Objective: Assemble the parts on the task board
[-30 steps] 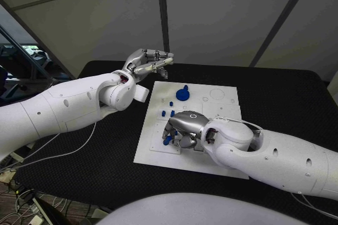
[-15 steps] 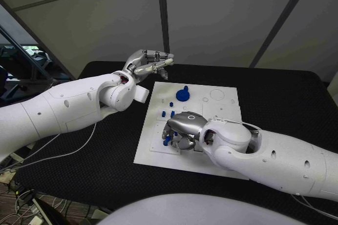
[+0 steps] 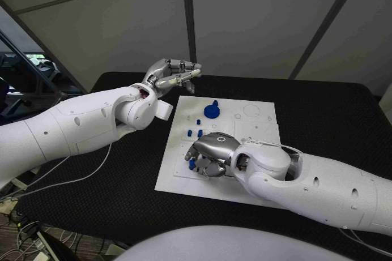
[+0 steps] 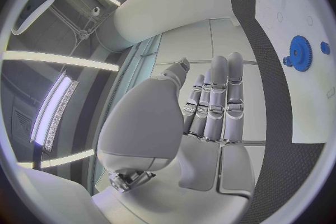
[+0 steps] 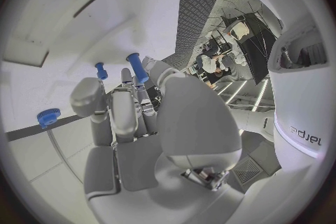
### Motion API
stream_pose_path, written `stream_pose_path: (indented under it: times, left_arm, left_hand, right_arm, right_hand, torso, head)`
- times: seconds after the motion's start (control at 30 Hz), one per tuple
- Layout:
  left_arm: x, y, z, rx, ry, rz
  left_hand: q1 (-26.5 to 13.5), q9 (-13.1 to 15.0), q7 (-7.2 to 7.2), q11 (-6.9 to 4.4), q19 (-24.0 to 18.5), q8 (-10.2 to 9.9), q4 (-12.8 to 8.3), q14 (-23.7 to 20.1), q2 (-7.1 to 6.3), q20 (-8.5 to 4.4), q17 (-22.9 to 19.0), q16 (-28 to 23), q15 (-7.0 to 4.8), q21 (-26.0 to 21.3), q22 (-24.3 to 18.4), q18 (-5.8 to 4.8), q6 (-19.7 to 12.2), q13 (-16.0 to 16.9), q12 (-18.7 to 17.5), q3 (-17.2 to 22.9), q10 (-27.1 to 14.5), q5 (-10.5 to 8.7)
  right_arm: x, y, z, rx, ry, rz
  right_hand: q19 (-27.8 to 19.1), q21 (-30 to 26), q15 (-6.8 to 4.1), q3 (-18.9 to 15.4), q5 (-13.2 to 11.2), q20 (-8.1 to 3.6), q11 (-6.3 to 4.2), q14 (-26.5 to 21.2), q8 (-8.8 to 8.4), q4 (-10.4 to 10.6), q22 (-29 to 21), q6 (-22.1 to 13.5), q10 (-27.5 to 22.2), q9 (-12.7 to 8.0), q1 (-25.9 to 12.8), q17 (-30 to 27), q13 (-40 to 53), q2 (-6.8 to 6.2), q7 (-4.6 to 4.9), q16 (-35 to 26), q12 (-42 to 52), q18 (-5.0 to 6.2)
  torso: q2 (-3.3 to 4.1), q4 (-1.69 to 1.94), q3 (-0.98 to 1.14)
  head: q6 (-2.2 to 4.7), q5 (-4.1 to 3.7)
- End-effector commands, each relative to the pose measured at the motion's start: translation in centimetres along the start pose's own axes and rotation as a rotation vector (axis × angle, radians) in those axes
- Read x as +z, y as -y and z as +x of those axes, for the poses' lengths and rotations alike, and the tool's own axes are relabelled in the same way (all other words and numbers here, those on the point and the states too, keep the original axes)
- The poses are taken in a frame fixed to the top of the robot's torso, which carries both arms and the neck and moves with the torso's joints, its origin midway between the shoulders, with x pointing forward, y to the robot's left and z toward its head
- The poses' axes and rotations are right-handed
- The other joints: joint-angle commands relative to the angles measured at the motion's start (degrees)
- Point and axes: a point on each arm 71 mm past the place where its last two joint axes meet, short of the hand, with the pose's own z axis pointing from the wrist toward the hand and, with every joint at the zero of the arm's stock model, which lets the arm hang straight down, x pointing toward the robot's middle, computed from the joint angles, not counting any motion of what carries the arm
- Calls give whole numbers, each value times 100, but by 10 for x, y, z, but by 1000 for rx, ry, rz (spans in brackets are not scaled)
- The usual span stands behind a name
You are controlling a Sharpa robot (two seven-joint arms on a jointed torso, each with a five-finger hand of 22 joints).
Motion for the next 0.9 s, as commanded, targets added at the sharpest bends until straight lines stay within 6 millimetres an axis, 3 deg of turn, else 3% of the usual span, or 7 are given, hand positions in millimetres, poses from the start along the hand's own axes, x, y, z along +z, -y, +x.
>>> stream_pose_path:
  times: [0.03,0.37,0.5,0.67,0.73,0.8,0.9]
  left_arm:
    - [0,1,1,-9,-11,1]
    - [0,1,0,-8,-11,-1]
    - [-1,1,-2,-6,-8,-2]
    - [-4,1,-5,-1,-1,-4]
    - [-4,0,-6,0,0,-6]
    - [-5,0,-6,1,1,-6]
    - [-5,0,-6,1,1,-7]
  left_hand:
    - [35,0,8,15,-21,24,-24,-37,-36,2,-7,-28,-10,-21,-7,-70,-38,-8,18,-3,-36,10]
    - [39,2,10,18,-20,33,-30,-41,-29,4,-18,-23,-9,-27,-11,-69,-46,-8,38,-4,-53,9]
    - [39,2,10,18,-20,33,-30,-41,-29,4,-18,-23,-9,-27,-11,-69,-46,-8,38,-4,-53,9]
    - [39,2,10,18,-20,33,-30,-41,-29,4,-18,-23,-9,-27,-11,-69,-46,-8,38,-4,-53,9]
    - [39,2,10,18,-20,33,-30,-41,-29,4,-18,-23,-9,-27,-11,-69,-46,-8,38,-4,-53,9]
    - [40,2,10,18,-20,36,-32,-42,-27,5,-22,-22,-8,-28,-12,-69,-47,-8,44,-5,-57,9]
    - [40,2,10,18,-20,36,-32,-42,-27,5,-22,-22,-8,-28,-12,-69,-47,-8,44,-5,-57,9]
  right_arm:
    - [-1,-1,-4,8,51,-10]
    - [-26,7,-17,96,217,-35]
    - [-51,27,-26,184,266,57]
    - [-90,65,-38,302,290,264]
    - [-106,78,-39,322,277,340]
    - [-122,90,-39,328,259,409]
    - [-138,100,-39,317,238,474]
  right_hand:
    - [-56,-41,38,-49,-6,14,-11,139,-13,1,-31,-47,-59,-4,13,-18,-8,-52,-6,7,-30,4]
    - [-254,-297,61,-228,57,40,13,50,30,-3,-386,-164,-233,23,35,-270,1,-41,64,-154,80,75]
    - [-234,-297,38,-363,23,32,-36,77,129,174,-375,96,454,65,-176,-182,161,-14,154,-92,530,73]
    - [162,122,-205,-892,273,-168,-334,204,416,509,213,579,1549,154,-611,241,804,-173,-92,204,1579,-43]
    - [461,498,-278,-1140,442,-253,-423,318,498,658,763,652,2050,180,-783,748,2828,-172,-172,542,3565,-155]
    - [626,787,-413,-1625,660,-285,-488,360,650,807,1159,590,1807,268,-615,1187,5753,-19,-234,856,6263,-265]
    - [740,973,-299,-1980,604,-302,-432,395,895,1114,1456,695,1943,436,-719,1439,6813,164,-259,1003,7142,-283]
  torso:
    - [6,-3,4]
    - [-6,-5,3]
    - [-13,-17,-4]
    - [-43,-73,-5]
    - [-51,-97,-5]
    - [-62,-117,-7]
    - [-79,-144,-7]
  head:
    - [8,-4]
    - [52,-76]
    - [99,-182]
    - [141,-339]
    - [131,-393]
    - [130,-436]
    - [139,-568]
